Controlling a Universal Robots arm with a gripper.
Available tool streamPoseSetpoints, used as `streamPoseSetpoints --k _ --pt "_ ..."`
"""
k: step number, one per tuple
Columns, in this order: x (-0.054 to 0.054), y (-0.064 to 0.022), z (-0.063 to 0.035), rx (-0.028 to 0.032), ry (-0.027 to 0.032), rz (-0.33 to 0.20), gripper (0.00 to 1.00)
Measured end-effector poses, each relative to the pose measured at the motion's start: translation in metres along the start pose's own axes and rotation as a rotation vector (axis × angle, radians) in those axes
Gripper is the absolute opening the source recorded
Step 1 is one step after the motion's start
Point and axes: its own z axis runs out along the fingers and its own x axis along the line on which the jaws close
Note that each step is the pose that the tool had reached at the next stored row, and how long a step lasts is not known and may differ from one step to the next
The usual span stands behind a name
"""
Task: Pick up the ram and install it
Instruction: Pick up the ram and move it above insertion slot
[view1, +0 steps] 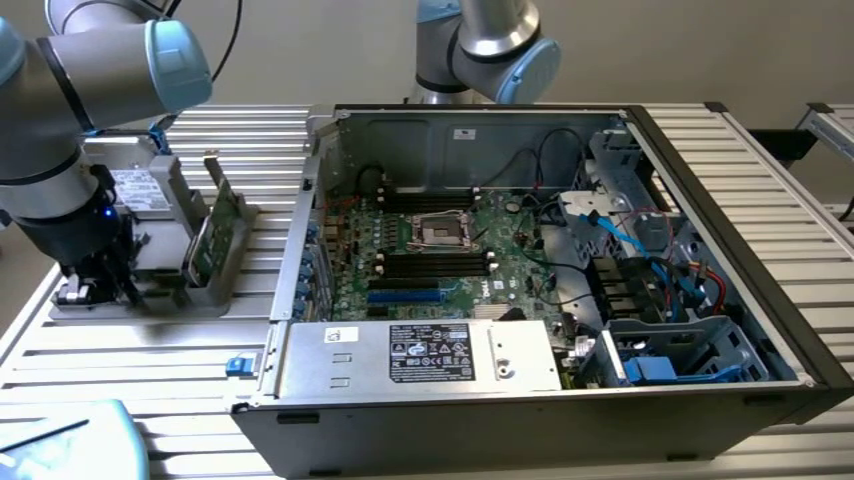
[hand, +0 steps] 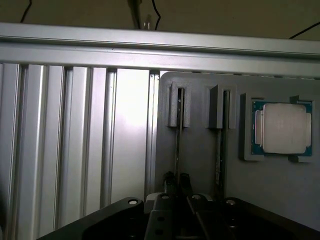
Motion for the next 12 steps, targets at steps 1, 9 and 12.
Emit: streamPoseSetpoints --k 1,9,12 --pt "0.0 0.0 0.0 0.0 0.0 0.0 0.14" --pt "0.0 0.0002 -0.0017 -0.0004 0.0002 0.0 0.14" --pt "0.0 0.0012 -0.0107 0.0 0.0 0.0 0.14"
